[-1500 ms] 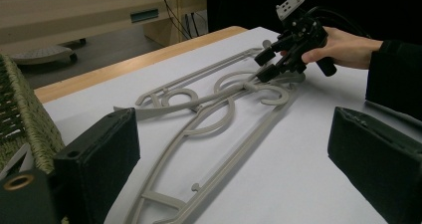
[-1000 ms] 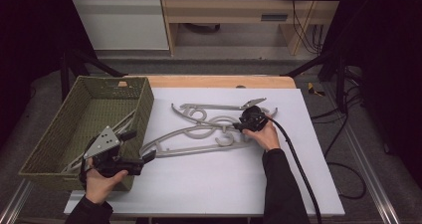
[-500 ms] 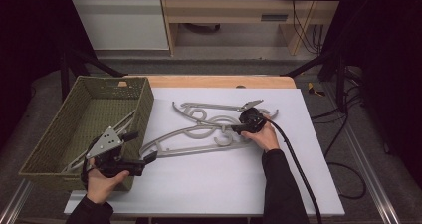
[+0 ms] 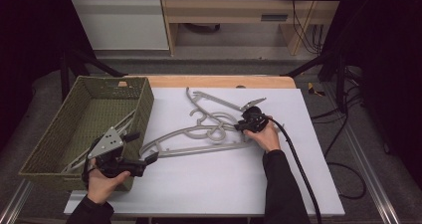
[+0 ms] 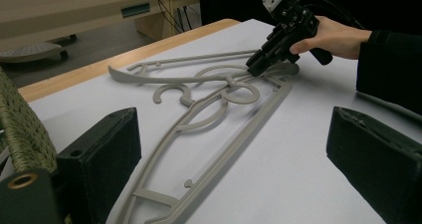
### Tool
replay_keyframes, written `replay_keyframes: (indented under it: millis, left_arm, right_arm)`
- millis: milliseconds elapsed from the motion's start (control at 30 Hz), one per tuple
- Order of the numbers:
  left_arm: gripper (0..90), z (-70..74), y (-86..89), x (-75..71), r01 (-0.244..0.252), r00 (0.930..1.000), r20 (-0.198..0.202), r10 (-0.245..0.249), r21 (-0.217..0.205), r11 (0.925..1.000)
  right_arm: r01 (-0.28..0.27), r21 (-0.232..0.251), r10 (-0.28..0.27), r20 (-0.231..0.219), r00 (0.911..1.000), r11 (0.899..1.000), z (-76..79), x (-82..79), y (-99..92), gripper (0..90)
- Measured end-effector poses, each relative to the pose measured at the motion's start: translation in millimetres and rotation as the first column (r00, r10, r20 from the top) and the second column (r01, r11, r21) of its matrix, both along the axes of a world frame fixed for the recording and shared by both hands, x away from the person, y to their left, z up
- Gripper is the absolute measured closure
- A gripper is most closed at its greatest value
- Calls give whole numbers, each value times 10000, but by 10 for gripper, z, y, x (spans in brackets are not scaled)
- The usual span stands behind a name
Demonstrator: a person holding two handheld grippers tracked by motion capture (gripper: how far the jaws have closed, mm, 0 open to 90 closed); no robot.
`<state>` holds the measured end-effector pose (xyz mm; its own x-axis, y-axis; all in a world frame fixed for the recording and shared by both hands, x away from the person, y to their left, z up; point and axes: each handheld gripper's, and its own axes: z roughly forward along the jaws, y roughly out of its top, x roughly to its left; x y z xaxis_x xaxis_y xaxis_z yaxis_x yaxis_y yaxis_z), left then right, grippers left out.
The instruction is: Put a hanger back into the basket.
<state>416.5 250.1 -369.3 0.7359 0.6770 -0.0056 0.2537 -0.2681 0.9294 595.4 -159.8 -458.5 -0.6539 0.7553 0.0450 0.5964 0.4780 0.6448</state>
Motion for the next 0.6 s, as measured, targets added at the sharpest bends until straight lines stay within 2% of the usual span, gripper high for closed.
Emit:
replay_keyframes:
  millis: [33,67,100,200,233,267,333,367,400,433,500,600]
  left_arm:
    - [67,-3,-3,1,15,10000,-12,-15,18,10000]
    - [67,-5,-5,1,30,10000,-27,-30,30,10000]
    - [67,-6,-7,1,41,10000,-28,-41,44,10000]
    - [68,-12,-16,4,76,10000,-6,-76,28,10000]
    - [69,-13,-18,4,90,10000,-28,-90,61,9999]
    - [69,-14,-19,5,100,9999,-38,-100,79,9999]
    - [69,-18,-23,4,121,9999,-40,-121,108,9999]
    - [69,-18,-24,4,136,9999,-39,-135,123,9998]
    - [69,-18,-24,4,136,9999,-36,-136,123,9998]
    - [69,-17,-24,4,138,9999,-35,-137,117,9998]
    - [70,-17,-22,4,133,9999,-38,-133,109,9999]
    - [71,-13,-22,2,135,9999,-27,-135,94,9999]
  right_arm:
    - [161,-65,-160,75,9998,9998,-2,0,5,576]
    - [8,-28,-8,160,9999,10000,-13,14,-6,614]
    - [224,223,-222,-85,9997,9995,-10,11,11,611]
    - [45,400,-39,-139,9999,9992,-21,27,-7,651]
    - [170,431,-159,-264,9995,9989,-16,21,-5,671]
    - [-11,490,27,-315,9995,9988,-12,28,-20,700]
    - [-161,508,166,-79,9998,9986,-10,30,-23,721]
    - [-92,516,97,-100,9999,9986,1,18,-11,742]
    - [-333,526,328,113,9994,9981,8,20,-31,774]
    - [-332,663,317,238,9992,9972,29,16,-37,896]
    - [-124,956,72,545,9985,9953,93,1,-55,900]
    - [-193,627,141,816,9966,9978,104,-4,-75,899]
